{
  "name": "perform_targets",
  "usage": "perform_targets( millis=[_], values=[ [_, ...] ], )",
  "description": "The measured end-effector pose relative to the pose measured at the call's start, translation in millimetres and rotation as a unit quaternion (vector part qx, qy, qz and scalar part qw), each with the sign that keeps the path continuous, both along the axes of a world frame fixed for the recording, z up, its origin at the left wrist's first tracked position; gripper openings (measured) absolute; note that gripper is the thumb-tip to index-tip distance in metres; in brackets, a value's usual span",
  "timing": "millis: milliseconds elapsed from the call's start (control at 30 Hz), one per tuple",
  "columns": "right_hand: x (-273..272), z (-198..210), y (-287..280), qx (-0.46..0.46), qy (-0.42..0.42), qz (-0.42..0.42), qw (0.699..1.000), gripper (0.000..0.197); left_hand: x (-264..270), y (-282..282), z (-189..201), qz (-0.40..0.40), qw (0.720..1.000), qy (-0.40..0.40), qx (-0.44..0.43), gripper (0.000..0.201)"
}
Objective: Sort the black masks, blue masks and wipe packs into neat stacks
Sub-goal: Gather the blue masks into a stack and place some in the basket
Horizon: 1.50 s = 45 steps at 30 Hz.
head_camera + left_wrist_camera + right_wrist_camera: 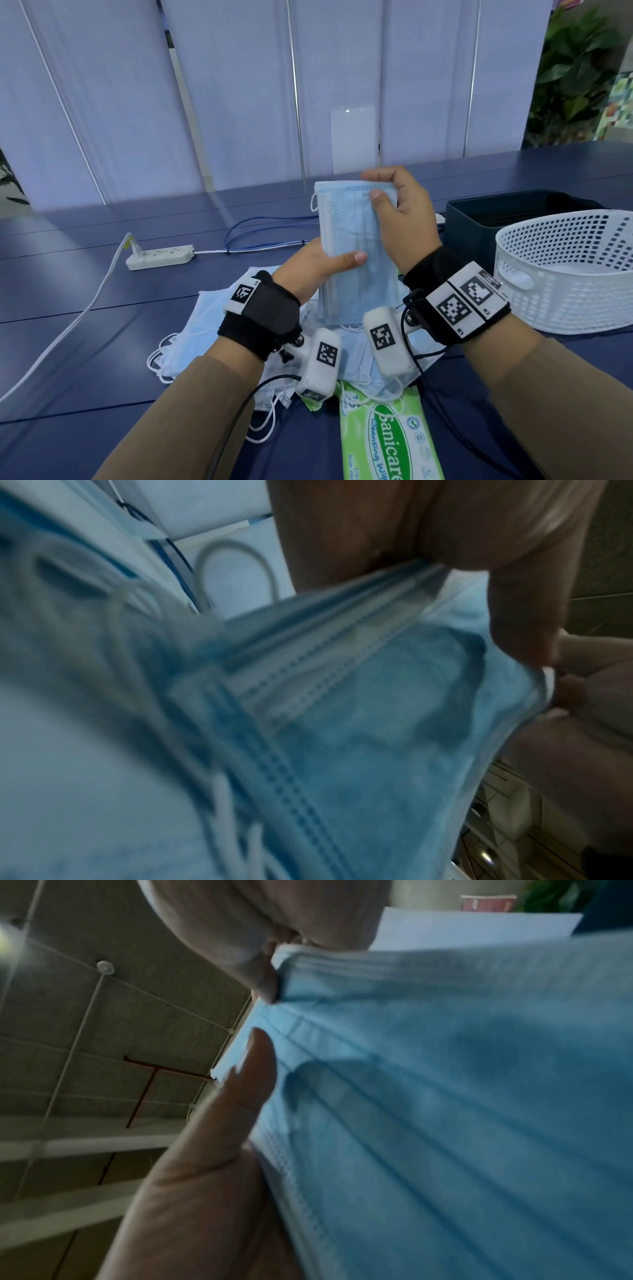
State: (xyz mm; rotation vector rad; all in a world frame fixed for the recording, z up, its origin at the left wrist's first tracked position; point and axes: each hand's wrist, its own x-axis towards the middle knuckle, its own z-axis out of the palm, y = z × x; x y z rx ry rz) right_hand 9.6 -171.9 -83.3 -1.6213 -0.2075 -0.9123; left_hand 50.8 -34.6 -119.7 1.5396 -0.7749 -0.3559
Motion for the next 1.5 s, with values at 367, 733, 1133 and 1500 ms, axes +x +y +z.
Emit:
perform_targets(
  millis=[367,733,1133,1500],
  values=[
    [-8,32,-40,0.050,0.167,0.073,0.982,0.020,17,36,51,0.200,0.950,0.051,-0.233,0.017],
    [10,-34,-26,-0.175,0.482,0.082,0.855,0.022,20,52,57,0.218,0.947,0.106,-0.212,0.022],
    [20,-49,-31,-0.156,0.521,0.017,0.839,0.023,20,30,19,0.187,0.945,0.267,-0.038,0.016],
    [20,-39,-33,-0.179,0.419,-0.002,0.890,0.025,21,16,-5,0.173,0.940,0.294,0.020,0.015]
  ],
)
